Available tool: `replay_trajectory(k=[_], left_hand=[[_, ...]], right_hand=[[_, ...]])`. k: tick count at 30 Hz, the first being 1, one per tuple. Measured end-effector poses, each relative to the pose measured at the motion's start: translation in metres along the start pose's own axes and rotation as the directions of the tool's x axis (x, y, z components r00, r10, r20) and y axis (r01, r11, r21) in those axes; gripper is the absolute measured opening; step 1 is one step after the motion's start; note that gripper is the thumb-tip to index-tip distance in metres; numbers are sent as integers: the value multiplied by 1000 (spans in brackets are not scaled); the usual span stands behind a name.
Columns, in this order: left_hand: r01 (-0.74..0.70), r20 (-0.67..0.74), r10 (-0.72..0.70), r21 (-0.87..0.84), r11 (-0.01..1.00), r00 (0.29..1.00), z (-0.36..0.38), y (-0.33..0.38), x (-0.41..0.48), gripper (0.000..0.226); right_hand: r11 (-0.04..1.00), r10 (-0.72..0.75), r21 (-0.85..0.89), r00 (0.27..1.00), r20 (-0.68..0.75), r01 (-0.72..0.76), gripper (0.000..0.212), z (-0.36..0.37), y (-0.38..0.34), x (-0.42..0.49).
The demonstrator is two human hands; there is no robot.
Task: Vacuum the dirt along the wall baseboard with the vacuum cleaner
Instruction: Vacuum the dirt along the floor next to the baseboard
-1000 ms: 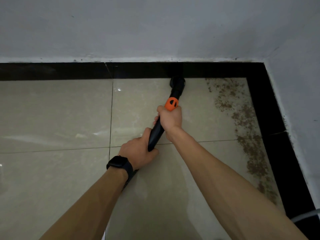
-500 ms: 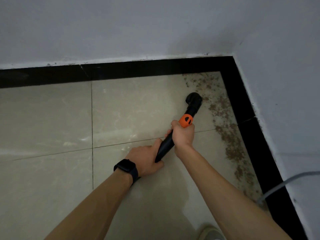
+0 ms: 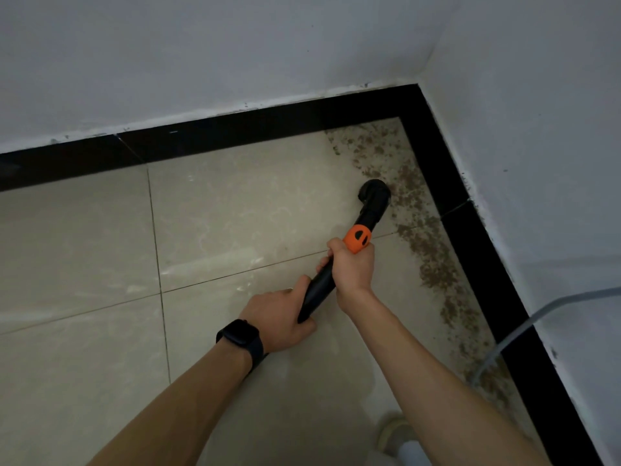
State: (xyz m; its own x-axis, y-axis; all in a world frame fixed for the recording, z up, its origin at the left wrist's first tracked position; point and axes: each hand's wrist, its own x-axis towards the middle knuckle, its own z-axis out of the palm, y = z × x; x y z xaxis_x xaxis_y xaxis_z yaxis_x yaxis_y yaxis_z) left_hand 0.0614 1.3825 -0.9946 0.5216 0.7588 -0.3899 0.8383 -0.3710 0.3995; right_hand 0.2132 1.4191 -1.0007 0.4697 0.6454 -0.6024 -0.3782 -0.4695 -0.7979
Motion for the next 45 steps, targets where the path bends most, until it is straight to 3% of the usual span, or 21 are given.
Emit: replay_trajectory(k=[20, 28, 45], left_hand=[[120, -80, -128, -88, 989, 989, -9, 11, 34, 43], [136, -112, -153, -146, 980, 982, -15, 3, 41, 41], [147, -129, -158, -91, 985, 979, -32, -17, 72, 42]], right_hand=[[997, -10, -72, 988, 152, 21, 18, 18, -35, 39], [993, -1, -119, 982, 191, 24, 25, 37, -41, 48], [994, -27, -99, 984, 175, 45, 14, 64, -56, 72]])
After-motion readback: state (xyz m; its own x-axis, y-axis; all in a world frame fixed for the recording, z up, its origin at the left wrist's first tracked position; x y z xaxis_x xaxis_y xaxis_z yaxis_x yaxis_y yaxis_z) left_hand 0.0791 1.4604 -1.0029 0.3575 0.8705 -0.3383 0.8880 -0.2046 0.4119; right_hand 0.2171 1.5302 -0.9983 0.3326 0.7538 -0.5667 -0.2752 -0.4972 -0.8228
